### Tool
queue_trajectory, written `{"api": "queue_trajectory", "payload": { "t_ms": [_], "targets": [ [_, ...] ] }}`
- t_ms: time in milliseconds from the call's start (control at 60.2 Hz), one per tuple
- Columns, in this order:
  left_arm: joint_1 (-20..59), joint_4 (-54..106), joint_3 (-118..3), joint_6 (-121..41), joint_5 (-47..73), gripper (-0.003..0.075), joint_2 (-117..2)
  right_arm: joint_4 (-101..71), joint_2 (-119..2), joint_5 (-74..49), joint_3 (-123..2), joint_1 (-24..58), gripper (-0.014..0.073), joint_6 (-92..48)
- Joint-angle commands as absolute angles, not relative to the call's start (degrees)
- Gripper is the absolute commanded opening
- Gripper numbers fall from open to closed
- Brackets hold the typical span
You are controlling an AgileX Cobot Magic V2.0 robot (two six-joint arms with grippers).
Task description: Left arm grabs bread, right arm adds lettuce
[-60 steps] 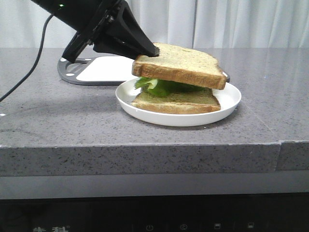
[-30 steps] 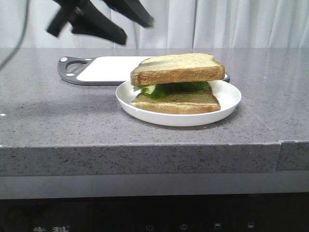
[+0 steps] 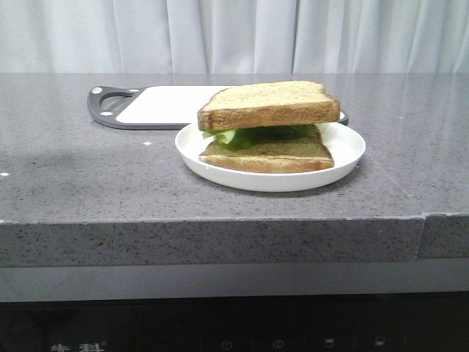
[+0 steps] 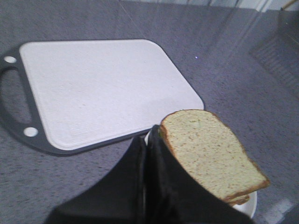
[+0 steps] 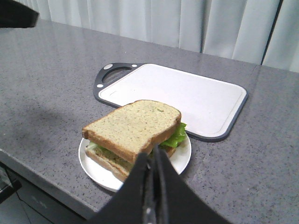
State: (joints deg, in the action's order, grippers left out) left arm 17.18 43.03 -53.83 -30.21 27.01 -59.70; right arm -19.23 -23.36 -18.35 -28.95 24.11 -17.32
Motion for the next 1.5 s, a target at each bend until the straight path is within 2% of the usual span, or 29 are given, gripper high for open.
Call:
{"api": "queue_trajectory", "payload": {
  "t_ms": [0, 199, 449, 1080, 1163, 1346, 1478],
  "targets": [
    [17.07, 40.64, -48.38, -30.37, 17.73, -0.0021, -50.89, -20.26, -20.88, -12.22, -28.64, 23.64, -0.0062, -17.19],
    [17.07, 38.19, -31.29, -30.37, 14.10, -0.0021, -31.84, -20.26, -13.68, -13.44, -23.14, 23.64, -0.0062, -17.19],
    [17.07, 38.30, -20.71, -30.37, 14.21, -0.0020, -16.54, -20.26, -9.59, -14.01, -20.68, 23.64, -0.0062, -17.19],
    [17.07, 38.15, -19.85, -30.37, 14.10, -0.0020, -14.11, -20.26, -9.59, -14.01, -20.68, 23.64, -0.0062, -17.19],
    [17.07, 33.23, -19.25, -27.99, 13.08, -0.0020, -13.41, -20.26, -9.59, -14.01, -20.68, 23.64, -0.0062, -17.19],
    [17.07, 8.34, -15.80, -3.79, 6.64, -0.0021, -8.44, -20.26, -9.59, -14.01, -20.68, 23.64, -0.0062, -17.19],
    [15.06, 5.12, -11.27, 0.00, 4.82, -0.0020, -4.03, -20.26, -9.59, -14.01, -20.68, 23.64, -0.0062, -17.19]
  ]
}}
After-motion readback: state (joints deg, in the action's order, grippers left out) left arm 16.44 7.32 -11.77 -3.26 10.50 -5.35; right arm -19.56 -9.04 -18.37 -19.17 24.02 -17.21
